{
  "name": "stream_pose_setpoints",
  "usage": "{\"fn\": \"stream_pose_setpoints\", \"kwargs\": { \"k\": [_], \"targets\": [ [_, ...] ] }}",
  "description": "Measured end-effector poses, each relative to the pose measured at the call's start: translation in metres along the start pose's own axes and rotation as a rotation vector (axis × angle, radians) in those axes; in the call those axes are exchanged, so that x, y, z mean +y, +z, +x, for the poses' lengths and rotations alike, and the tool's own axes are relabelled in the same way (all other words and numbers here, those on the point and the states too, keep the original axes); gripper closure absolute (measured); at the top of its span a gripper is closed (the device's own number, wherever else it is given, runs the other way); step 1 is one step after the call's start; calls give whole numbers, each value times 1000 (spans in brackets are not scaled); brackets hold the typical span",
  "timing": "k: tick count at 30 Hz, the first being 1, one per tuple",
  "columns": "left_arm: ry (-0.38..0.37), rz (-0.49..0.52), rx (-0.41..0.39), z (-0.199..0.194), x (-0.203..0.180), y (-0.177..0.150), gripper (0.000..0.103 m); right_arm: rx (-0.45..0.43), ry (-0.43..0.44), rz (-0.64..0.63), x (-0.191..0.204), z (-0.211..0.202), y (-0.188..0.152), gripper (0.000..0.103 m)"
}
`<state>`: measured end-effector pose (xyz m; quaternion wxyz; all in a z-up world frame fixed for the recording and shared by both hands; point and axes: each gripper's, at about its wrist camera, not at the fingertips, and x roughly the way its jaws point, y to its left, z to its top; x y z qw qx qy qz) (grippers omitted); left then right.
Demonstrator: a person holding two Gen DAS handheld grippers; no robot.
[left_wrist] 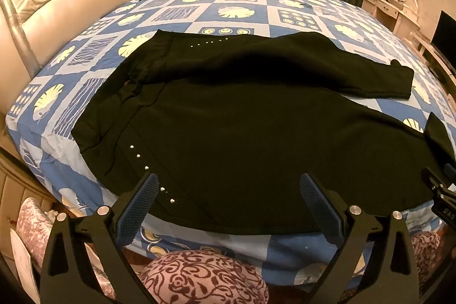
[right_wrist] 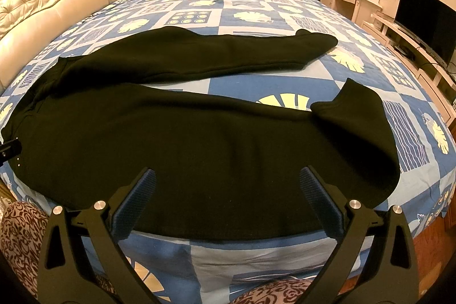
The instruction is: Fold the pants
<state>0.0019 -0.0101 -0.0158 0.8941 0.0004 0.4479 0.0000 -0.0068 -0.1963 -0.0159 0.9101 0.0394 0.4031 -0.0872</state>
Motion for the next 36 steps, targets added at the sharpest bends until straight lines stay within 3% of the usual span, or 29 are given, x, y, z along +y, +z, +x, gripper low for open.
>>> {"fn": "stream_pose_setpoints", "kwargs": {
  "k": [8,14,19,21,26,29,32,36],
  "targets": [
    [-9,2,9,1,-1,0,4,11,-43,-39,-10,4,6,2],
    [-17,-12,27,4,2,0,4,27,-161,-172,-39,11,26,2],
    [-32,-19,40,6,3,0,4,26,-260,-183,-80,15,41,2],
    [-34,-21,45,7,3,-1,4,43,-246,-132,-103,18,44,2],
    [-43,-25,59,9,3,-2,4,46,-95,44,-147,17,48,2],
    [-52,-26,70,10,3,-2,4,61,-116,39,-149,18,48,2],
    [-59,-27,79,11,3,-2,4,69,-201,-46,-138,19,50,2],
    [-69,-29,91,13,4,-3,4,62,-248,-141,-121,21,54,2]
  ]
}}
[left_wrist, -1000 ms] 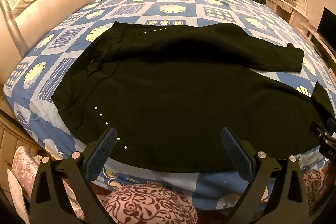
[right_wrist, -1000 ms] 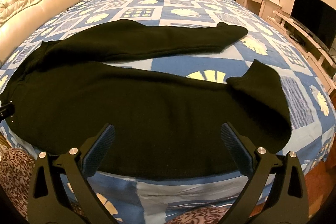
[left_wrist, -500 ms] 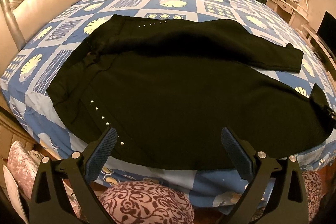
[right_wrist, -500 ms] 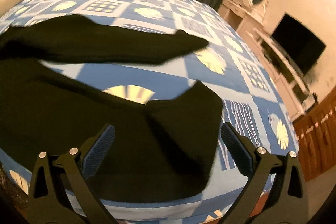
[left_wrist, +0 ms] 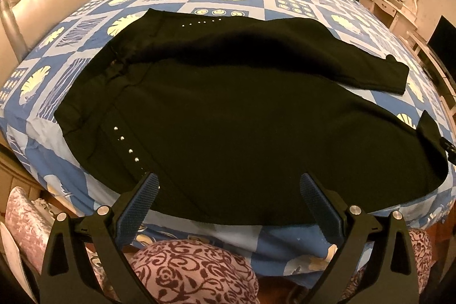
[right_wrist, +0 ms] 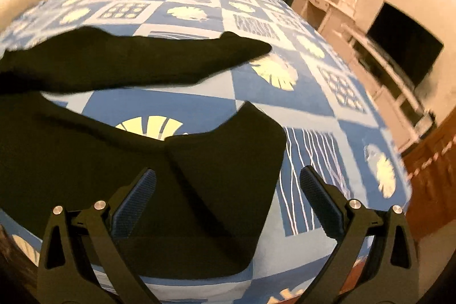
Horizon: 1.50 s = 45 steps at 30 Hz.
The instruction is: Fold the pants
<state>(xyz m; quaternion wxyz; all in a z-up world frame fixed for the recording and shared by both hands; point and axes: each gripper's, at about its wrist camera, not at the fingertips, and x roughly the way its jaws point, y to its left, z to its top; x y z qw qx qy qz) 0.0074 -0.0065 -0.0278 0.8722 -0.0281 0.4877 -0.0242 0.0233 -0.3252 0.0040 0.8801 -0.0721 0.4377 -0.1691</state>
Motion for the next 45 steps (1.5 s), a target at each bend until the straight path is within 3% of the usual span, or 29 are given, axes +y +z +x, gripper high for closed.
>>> {"fn": "stream_pose_setpoints", "kwargs": {
  "k": [5,7,8,9,11,13,14,15,17,18,22,26,28,30,34,37,41,43,45],
  "targets": [
    [-5,-14,12,2,2,-1,4,47,-48,-156,38,17,5,4],
    [-5,-18,12,2,2,-1,4,69,-77,-196,49,30,7,25],
    [-4,-19,12,2,3,-1,4,111,-76,-213,53,41,9,47],
    [-4,-19,12,2,3,-1,4,139,-71,-210,52,49,9,53],
    [-4,-19,13,2,3,-1,4,203,-69,-190,48,67,9,52],
    [-5,-20,13,2,3,-1,4,202,-63,-174,43,70,10,48],
    [-5,-20,15,2,3,-1,4,199,-61,-167,39,69,10,55],
    [-5,-21,18,3,4,-1,4,199,-52,-151,33,68,10,73],
    [-8,-24,24,5,6,-1,4,211,1,-91,17,67,10,90],
    [-11,-26,27,5,7,-1,4,200,38,-18,-2,63,9,91],
    [-11,-28,28,6,8,-1,4,151,161,262,-70,46,-8,92],
    [-16,-30,34,6,8,-2,4,137,205,486,-134,41,-47,91],
    [-17,-28,36,7,8,-1,4,168,221,605,-164,48,-74,89],
    [-16,-23,34,7,7,-1,4,211,305,775,-190,62,-109,88],
    [-6,-16,20,5,5,-1,4,190,452,976,-213,76,-141,90],
    [-2,-6,4,1,4,-1,4,173,446,1121,-226,73,-153,89],
    [-23,33,-33,-9,3,5,4,100,239,972,-226,39,-125,64],
    [-47,39,-50,-15,8,14,4,27,249,909,-225,24,-107,50],
    [-77,21,-71,-20,19,25,4,-43,296,813,-206,8,-75,31]
  ]
}}
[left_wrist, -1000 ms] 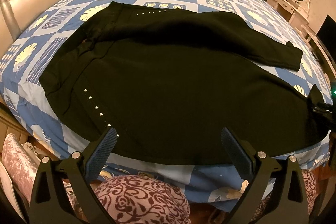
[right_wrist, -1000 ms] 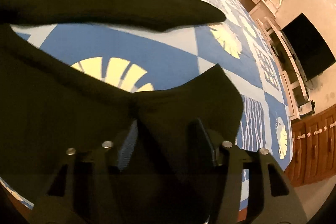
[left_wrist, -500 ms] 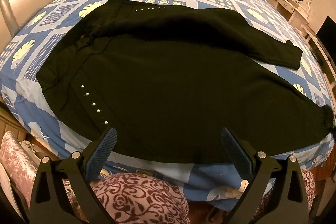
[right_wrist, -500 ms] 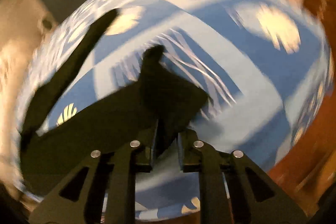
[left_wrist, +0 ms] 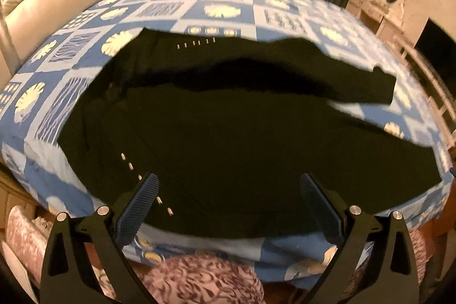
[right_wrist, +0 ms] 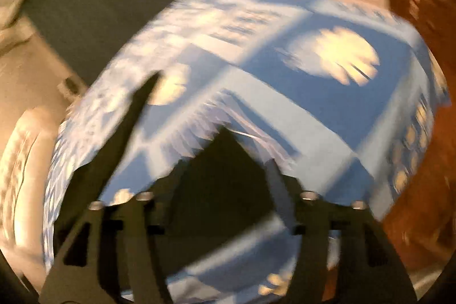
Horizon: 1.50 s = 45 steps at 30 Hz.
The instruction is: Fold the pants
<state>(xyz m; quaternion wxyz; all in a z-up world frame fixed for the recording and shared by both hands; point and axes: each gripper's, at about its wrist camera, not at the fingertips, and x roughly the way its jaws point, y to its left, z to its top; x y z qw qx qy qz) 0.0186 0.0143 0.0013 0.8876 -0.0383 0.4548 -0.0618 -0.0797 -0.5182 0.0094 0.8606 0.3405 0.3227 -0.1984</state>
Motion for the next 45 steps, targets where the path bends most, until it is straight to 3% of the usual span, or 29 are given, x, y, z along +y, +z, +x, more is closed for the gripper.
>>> {"fn": "stream_pose_setpoints", "kwargs": {
  "k": [4,7,10,12,13,16,21,29,30,31,32,33,40,43,45],
  "targets": [
    [-61,-54,-11,2,39,35,4,51,93,-170,72,14,-3,25],
    [-7,-82,-22,13,76,67,4,127,172,-254,131,38,-16,24],
    [-30,-60,-35,26,111,106,4,178,221,-323,178,59,-34,22],
    [-3,-39,-51,37,132,132,4,209,247,-366,207,73,-46,22],
    [33,-36,-46,46,145,148,4,225,260,-389,222,80,-52,22],
    [2,-39,10,83,178,185,4,255,290,-445,260,100,-65,21],
    [-94,-37,62,147,209,216,4,287,325,-487,299,128,-75,21],
    [-205,42,114,203,198,232,5,325,359,-529,336,160,-76,20],
    [-224,51,112,204,195,232,8,328,360,-535,338,163,-77,19],
    [-241,60,111,207,193,233,39,331,362,-541,341,165,-77,19],
    [-253,73,123,210,190,232,61,335,368,-546,344,168,-78,19],
    [-210,75,138,215,190,232,67,338,372,-549,347,171,-78,19],
    [-258,-35,215,232,207,229,78,381,425,-644,385,205,-63,19],
    [-266,-38,239,234,208,232,90,401,446,-777,417,228,-53,19],
    [-278,-36,250,235,206,234,94,467,498,-859,441,248,-50,12]
  ]
}}
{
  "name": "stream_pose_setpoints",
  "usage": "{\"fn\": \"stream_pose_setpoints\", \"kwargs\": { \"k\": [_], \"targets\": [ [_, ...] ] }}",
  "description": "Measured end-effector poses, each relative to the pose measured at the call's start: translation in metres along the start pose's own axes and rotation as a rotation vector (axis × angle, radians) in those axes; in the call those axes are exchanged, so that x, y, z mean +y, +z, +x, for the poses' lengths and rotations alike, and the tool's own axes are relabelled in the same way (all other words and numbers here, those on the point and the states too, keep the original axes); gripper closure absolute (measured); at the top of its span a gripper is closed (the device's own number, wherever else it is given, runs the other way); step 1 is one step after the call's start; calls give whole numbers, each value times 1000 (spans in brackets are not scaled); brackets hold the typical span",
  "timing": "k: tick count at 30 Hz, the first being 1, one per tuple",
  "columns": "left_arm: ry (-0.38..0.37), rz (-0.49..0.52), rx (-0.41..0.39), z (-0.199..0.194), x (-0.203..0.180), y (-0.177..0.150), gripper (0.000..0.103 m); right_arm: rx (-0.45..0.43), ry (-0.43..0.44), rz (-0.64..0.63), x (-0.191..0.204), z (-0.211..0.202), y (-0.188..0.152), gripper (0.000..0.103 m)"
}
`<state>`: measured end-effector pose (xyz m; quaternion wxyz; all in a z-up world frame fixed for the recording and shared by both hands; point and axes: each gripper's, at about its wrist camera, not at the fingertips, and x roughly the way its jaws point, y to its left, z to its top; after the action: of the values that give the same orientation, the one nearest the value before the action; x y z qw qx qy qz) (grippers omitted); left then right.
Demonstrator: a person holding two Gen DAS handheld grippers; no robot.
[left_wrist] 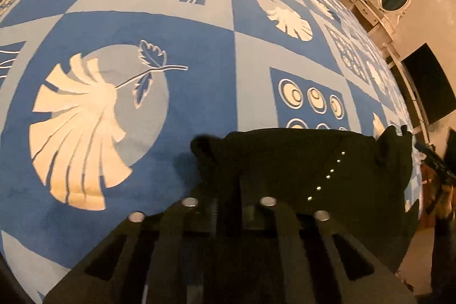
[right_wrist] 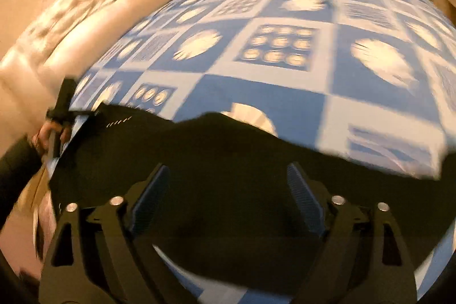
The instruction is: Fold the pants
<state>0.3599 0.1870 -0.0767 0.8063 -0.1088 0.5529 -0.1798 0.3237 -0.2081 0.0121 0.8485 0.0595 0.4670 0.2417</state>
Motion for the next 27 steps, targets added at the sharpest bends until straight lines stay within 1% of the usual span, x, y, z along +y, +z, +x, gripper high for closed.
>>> {"fn": "stream_pose_setpoints", "kwargs": {
  "k": [2,5,8,9,10,11,12,13,14,15,17,20,22,24,27],
  "targets": [
    [8,-1,6,3,0,1,94,56,39,-60,1,22,22,12],
    [-12,-29,7,4,5,1,94,122,108,-150,9,53,44,12],
    [-35,-37,8,3,9,1,94,185,147,-224,19,78,53,12],
    [-40,-41,10,3,10,1,94,217,153,-241,21,88,56,13],
    [-44,-44,11,4,11,2,94,268,169,-240,22,99,58,14],
    [-45,-45,12,4,11,2,94,309,181,-232,21,108,57,36],
    [-43,-42,11,3,10,2,94,343,169,-234,21,114,56,69],
    [-40,-36,11,3,9,2,95,388,126,-243,20,121,54,80],
    [-42,-30,7,2,9,2,95,401,117,-240,20,122,52,84],
    [-41,-24,-1,0,8,2,96,387,114,-243,20,118,50,87],
    [-51,-27,-27,-5,8,3,96,313,102,-247,25,98,46,91],
    [-129,-40,-115,-26,8,-2,96,197,92,-243,33,60,34,92],
    [-170,-29,-171,-44,6,-8,96,142,78,-245,42,36,25,92],
    [-227,-33,-227,-66,4,-15,96,92,53,-279,61,8,7,92],
    [-302,-25,-304,-101,-2,-31,96,17,-13,-346,95,-36,-27,92]
  ]
}}
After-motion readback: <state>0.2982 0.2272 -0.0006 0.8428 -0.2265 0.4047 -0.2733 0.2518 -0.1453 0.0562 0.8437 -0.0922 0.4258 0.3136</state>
